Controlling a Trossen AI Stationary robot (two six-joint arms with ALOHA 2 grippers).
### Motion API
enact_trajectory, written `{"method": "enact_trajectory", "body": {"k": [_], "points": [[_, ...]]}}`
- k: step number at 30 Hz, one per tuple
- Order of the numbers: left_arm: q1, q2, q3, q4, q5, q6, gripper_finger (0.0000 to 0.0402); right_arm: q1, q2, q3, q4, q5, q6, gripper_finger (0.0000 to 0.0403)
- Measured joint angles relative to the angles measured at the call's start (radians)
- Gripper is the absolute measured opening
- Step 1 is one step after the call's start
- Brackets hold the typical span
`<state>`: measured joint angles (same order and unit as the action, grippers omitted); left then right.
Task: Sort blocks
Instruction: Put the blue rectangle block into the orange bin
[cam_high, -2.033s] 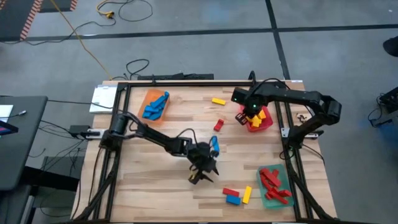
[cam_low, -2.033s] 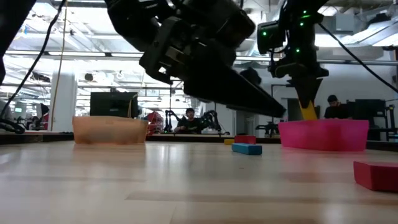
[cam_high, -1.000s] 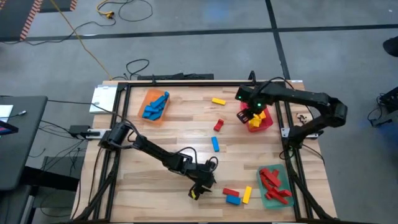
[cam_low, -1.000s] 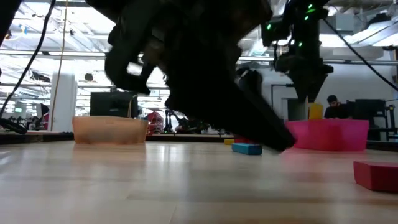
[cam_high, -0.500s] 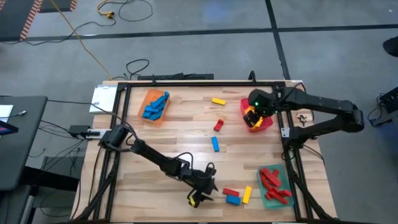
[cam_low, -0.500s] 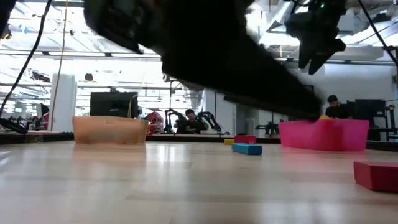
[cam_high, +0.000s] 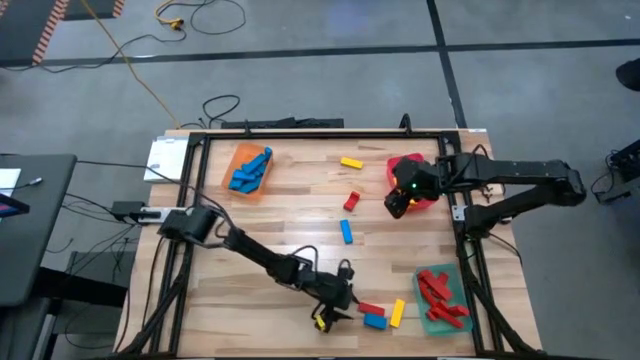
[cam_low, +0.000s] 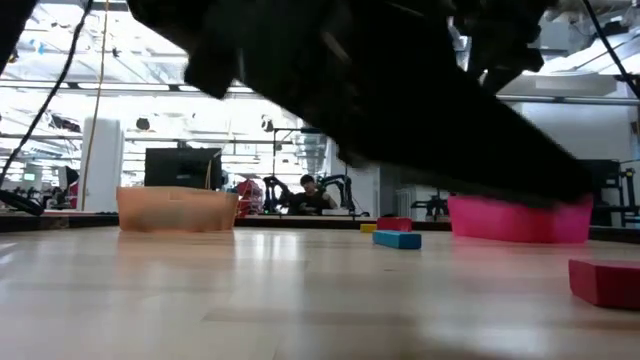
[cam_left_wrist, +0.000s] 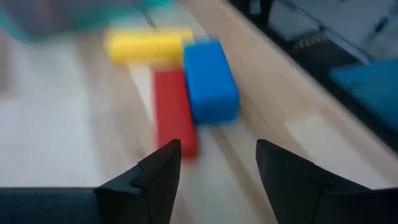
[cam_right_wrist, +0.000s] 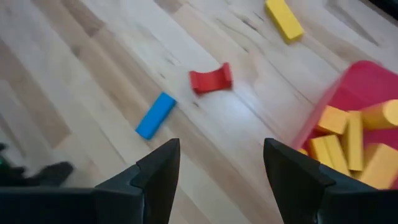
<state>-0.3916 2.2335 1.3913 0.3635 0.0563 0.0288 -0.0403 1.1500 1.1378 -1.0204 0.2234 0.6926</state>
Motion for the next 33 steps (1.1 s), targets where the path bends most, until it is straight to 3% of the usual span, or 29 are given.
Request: {"method": "enact_trajectory", "body": {"k": [7,18,25,29,33], "points": [[-0.001,0.103,0.162,-0.143,-0.032,0.018,0.0204,0.077,0.000,0.000,0.005,0.017,0.050,0.0244],[-0.003,0.116,0.218,-0.230,-0.058,0.061,0.0204,0.179,0.001,0.000,0.012,0.058,0.088,0.0244],[-0.015,0.117,0.218,-0.217,0.015,0.021,0.0205,0.249,0.023,0.000,0.006,0.094,0.112,0.0244],[-0.032,0.117,0.218,-0.215,-0.009,0.018,0.0239,0.264,0.044,0.000,0.006,0.095,0.120,0.0244],[-0.037,0.117,0.234,-0.228,-0.139,-0.009,0.0301,0.263,0.059,0.000,0.017,0.095,0.123,0.0244]]}}
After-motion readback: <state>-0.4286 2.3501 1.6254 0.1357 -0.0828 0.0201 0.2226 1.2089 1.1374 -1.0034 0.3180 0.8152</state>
